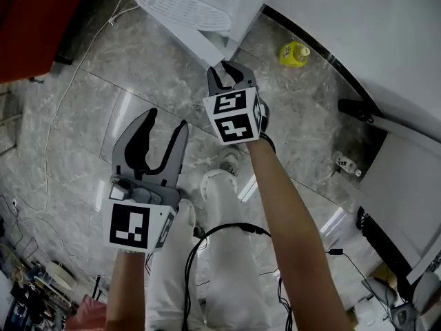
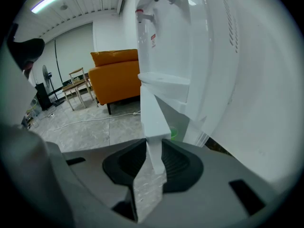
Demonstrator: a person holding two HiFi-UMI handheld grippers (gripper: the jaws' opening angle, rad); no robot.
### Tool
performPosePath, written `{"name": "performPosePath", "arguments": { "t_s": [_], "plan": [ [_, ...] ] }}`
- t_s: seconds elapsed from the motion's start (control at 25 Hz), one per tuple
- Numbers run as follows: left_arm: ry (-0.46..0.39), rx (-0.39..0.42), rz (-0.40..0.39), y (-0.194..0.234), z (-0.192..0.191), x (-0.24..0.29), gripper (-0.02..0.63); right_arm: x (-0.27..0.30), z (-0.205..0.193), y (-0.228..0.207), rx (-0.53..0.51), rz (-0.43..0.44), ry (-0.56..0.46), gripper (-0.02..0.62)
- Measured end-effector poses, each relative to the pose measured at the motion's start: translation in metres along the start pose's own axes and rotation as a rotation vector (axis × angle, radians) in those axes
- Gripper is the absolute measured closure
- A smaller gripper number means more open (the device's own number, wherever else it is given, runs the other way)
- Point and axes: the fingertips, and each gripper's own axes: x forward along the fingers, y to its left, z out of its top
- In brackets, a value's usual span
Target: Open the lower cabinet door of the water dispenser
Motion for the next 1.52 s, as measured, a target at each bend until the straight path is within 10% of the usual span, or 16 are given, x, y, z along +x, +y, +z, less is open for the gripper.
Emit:
{"name": "performPosePath", "arguments": {
  "t_s": [0.28, 1.52],
  "plan": [
    [0.031, -0.033, 0.01, 0.004, -0.005, -0.007, 0.413, -0.006, -0.004, 0.01, -0.054, 0.027, 0.026, 0.591],
    [0.166, -0.205, 0.109, 0.013, -0.052, 0.136, 0.33, -0.146, 0.003, -0.048, 0.102, -0.106, -0.091, 0.591]
  ]
}}
